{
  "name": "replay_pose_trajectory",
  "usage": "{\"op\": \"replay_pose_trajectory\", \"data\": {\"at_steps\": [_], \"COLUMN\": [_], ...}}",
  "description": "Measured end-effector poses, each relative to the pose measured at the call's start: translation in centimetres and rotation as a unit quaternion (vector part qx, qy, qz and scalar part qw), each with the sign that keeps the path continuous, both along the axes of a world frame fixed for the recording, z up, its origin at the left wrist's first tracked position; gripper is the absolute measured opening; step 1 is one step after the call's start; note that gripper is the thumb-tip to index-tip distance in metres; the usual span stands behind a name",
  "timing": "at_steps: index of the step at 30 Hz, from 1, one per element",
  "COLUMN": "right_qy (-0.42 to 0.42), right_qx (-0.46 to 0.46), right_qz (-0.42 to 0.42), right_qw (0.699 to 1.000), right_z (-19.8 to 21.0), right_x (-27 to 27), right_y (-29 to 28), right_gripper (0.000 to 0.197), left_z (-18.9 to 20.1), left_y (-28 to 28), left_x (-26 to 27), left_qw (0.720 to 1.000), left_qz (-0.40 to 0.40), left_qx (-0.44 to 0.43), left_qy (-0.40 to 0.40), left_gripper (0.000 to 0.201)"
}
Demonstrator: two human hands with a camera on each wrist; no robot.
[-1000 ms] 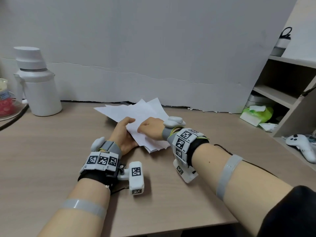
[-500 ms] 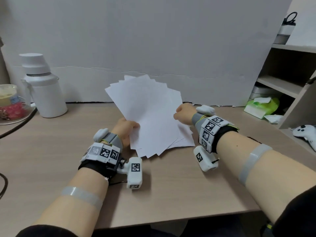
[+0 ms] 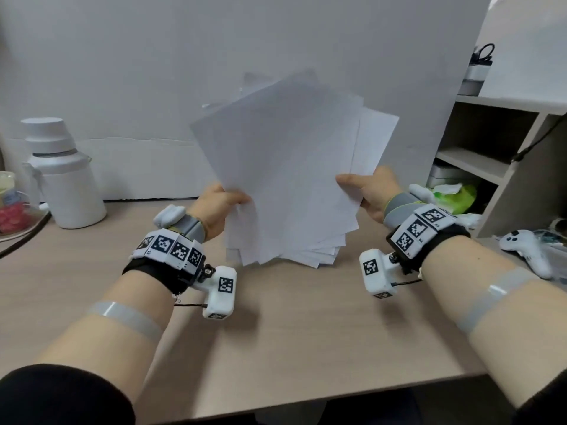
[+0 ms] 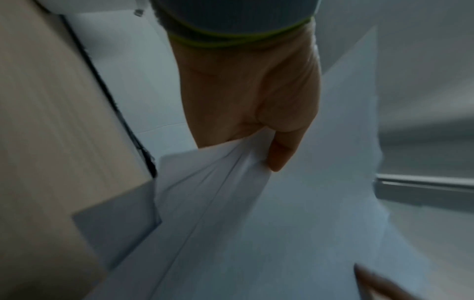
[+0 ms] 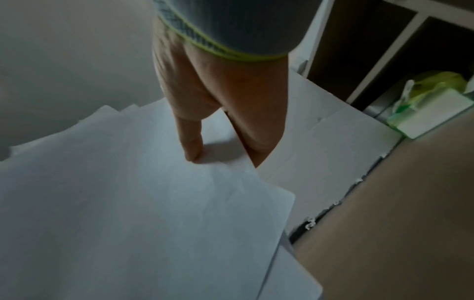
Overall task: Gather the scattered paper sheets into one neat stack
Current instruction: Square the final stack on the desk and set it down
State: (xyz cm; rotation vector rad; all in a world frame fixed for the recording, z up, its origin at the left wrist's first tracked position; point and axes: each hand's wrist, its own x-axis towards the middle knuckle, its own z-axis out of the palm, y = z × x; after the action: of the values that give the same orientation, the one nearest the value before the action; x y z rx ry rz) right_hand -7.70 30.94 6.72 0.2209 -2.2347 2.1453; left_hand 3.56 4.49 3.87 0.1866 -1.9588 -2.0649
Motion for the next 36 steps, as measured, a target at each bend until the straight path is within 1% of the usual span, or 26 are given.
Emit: {"op": "replay_pose_trajectory", "data": {"at_steps": [1, 2, 4, 6, 8, 9, 12, 16, 19, 20, 24, 25, 27, 32, 34, 36], "right_qy": [0.013, 0.025, 0.055, 0.084, 0.105, 0.109, 0.116, 0.105, 0.096, 0.093, 0.088, 0.088, 0.089, 0.093, 0.103, 0.121], "right_qx": [0.0, 0.0, 0.013, 0.034, 0.035, 0.03, 0.019, 0.013, 0.019, 0.021, 0.016, 0.017, 0.018, 0.011, 0.007, 0.011], "right_qz": [-0.012, -0.015, -0.013, -0.009, -0.007, -0.007, -0.004, 0.004, 0.002, 0.001, -0.007, -0.011, -0.014, -0.019, -0.015, -0.006], "right_qw": [1.0, 1.0, 0.998, 0.996, 0.994, 0.994, 0.993, 0.994, 0.995, 0.995, 0.996, 0.996, 0.996, 0.995, 0.995, 0.993], "right_z": [0.3, 0.4, 0.6, 0.6, 0.4, 0.3, 0.2, -0.2, -0.4, -0.4, 0.2, 0.4, 0.7, 0.9, 0.9, 0.9], "right_x": [0.1, 0.1, 0.3, 0.7, 1.1, 1.3, 1.6, 1.8, 1.7, 1.6, 1.8, 1.8, 1.8, 1.7, 1.9, 2.0], "right_y": [-0.2, -0.5, -1.1, -1.7, -2.2, -2.4, -2.9, -3.3, -3.7, -3.9, -4.3, -4.3, -4.4, -4.6, -4.8, -5.0], "right_gripper": [0.047, 0.05, 0.043, 0.035, 0.032, 0.029, 0.017, 0.016, 0.016, 0.02, 0.053, 0.059, 0.062, 0.051, 0.041, 0.029], "left_z": [0.1, 0.1, -0.6, -0.7, -0.6, -0.6, -0.2, 0.6, 0.9, 1.1, 2.2, 2.4, 2.7, 2.5, 2.2, 2.0], "left_y": [0.0, -0.1, -0.5, -0.3, -0.2, -0.3, -0.9, -1.5, -1.7, -1.7, -1.4, -1.5, -1.5, -1.3, -1.5, -1.6], "left_x": [-0.3, -0.6, -1.6, -1.5, -1.1, -0.9, -0.7, -0.7, -1.4, -1.5, -2.0, -2.3, -2.6, -3.0, -3.0, -3.1], "left_qw": [1.0, 0.999, 0.996, 0.988, 0.982, 0.981, 0.983, 0.983, 0.981, 0.982, 0.985, 0.985, 0.985, 0.983, 0.981, 0.979], "left_qz": [0.007, 0.018, 0.048, 0.098, 0.15, 0.161, 0.156, 0.145, 0.144, 0.141, 0.142, 0.137, 0.13, 0.134, 0.145, 0.148], "left_qx": [-0.009, -0.026, -0.08, -0.117, -0.118, -0.11, -0.08, -0.079, -0.083, -0.079, -0.03, -0.023, -0.02, -0.045, -0.065, -0.087], "left_qy": [0.005, 0.006, 0.002, -0.008, -0.008, 0.003, 0.052, 0.081, 0.095, 0.097, 0.096, 0.1, 0.112, 0.115, 0.111, 0.108], "left_gripper": [0.021, 0.027, 0.038, 0.036, 0.031, 0.03, 0.036, 0.05, 0.058, 0.06, 0.067, 0.067, 0.067, 0.062, 0.057, 0.058]}}
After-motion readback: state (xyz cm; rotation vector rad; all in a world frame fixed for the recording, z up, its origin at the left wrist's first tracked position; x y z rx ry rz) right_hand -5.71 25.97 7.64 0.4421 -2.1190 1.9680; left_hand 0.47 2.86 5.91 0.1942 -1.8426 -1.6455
